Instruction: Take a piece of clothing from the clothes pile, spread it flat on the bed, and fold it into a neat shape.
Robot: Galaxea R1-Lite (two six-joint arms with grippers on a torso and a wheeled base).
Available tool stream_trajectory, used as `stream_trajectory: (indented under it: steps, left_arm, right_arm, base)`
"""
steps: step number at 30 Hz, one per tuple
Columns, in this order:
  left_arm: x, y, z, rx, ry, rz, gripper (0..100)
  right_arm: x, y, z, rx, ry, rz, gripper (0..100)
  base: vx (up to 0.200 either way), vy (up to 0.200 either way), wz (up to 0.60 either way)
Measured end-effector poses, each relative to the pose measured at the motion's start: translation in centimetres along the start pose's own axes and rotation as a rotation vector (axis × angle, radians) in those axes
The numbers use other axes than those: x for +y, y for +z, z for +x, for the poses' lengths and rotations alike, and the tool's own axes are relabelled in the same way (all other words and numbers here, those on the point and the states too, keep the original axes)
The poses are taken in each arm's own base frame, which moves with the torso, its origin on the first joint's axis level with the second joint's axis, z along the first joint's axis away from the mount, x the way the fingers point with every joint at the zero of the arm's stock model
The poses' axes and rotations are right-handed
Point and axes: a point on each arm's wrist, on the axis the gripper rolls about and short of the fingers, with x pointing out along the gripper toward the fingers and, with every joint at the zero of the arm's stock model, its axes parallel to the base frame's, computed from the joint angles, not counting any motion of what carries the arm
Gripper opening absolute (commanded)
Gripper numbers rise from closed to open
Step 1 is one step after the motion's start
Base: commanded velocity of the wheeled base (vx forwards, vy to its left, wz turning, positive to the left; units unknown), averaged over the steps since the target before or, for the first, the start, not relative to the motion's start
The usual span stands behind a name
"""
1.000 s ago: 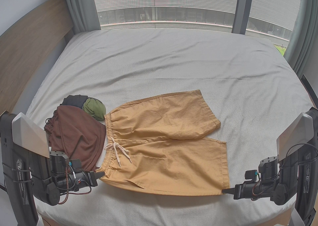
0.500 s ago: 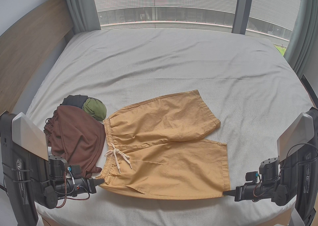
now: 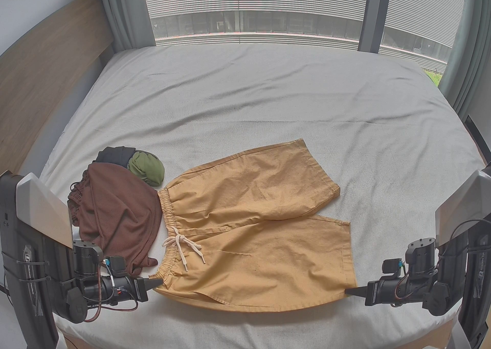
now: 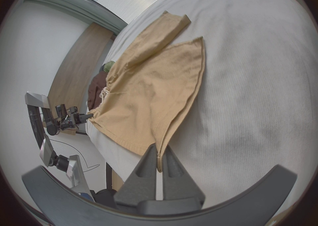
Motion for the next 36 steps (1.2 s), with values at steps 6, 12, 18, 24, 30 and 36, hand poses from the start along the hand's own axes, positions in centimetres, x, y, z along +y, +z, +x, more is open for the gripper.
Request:
stream_trajectory:
  steps: [6, 12, 18, 24, 30, 36]
  left_arm:
    - [-0.1, 1.8, 0.4, -0.078, -0.012, 0.028, 0]
    - [-0.4, 3.6, 0.4, -0.155, -0.024, 0.051, 0]
    - [-0.7, 5.0, 0.4, -0.214, -0.032, 0.088, 0]
    - [-1.3, 7.1, 0.9, -0.312, -0.005, 0.074, 0]
    - [-1.5, 7.6, 1.0, -0.336, -0.006, 0.042, 0]
    - [-1.7, 7.6, 1.0, -0.337, -0.010, 0.040, 0]
  right_arm:
    - [0.7, 2.0, -1.1, -0.108, 0.035, -0.038, 0]
    - [1.1, 4.1, -1.8, -0.216, 0.056, -0.063, 0]
    - [1.4, 5.3, -1.9, -0.270, 0.071, -0.089, 0]
    - [1.6, 6.6, -1.7, -0.319, 0.082, -0.113, 0]
    - [1.9, 7.8, -1.3, -0.364, 0.100, -0.133, 0]
    - [2.1, 9.2, -1.2, -0.414, 0.114, -0.155, 0]
  base:
    - [0.000, 0.000, 0.00]
    - [0.000, 0.000, 0.00]
    - [0.000, 0.000, 0.00]
    - [0.000, 0.000, 0.00]
    - [0.000, 0.000, 0.00]
    - [0.000, 0.000, 0.00]
